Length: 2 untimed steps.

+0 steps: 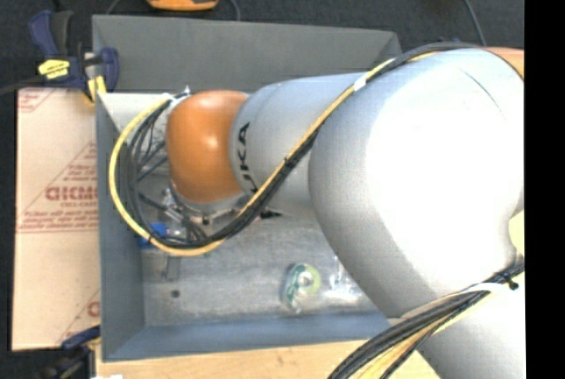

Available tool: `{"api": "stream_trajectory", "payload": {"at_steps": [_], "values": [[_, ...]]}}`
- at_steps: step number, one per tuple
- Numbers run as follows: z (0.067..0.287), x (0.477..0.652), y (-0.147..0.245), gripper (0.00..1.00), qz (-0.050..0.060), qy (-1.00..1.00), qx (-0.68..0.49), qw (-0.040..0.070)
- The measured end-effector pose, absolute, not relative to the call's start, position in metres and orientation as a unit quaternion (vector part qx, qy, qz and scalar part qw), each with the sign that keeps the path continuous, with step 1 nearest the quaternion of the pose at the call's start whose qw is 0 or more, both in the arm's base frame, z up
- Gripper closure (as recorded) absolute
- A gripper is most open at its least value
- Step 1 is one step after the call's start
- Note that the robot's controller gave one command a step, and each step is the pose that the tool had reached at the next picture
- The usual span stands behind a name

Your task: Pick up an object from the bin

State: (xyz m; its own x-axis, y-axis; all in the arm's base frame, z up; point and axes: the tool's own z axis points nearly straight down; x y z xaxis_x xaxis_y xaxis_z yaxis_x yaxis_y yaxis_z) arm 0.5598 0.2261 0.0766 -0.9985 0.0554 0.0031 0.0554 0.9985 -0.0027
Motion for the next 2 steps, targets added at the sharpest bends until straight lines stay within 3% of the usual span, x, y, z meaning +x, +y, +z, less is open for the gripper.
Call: {"api": "stream_trajectory", "payload": {"at_steps": [1, 2], "values": [[0.082, 0.562, 0.226, 1.00, -0.001, -1.000, -0.030, -0.002], [0.215, 0.587, 0.219, 1.00, -0.002, -1.000, -0.027, -0.006]]}}
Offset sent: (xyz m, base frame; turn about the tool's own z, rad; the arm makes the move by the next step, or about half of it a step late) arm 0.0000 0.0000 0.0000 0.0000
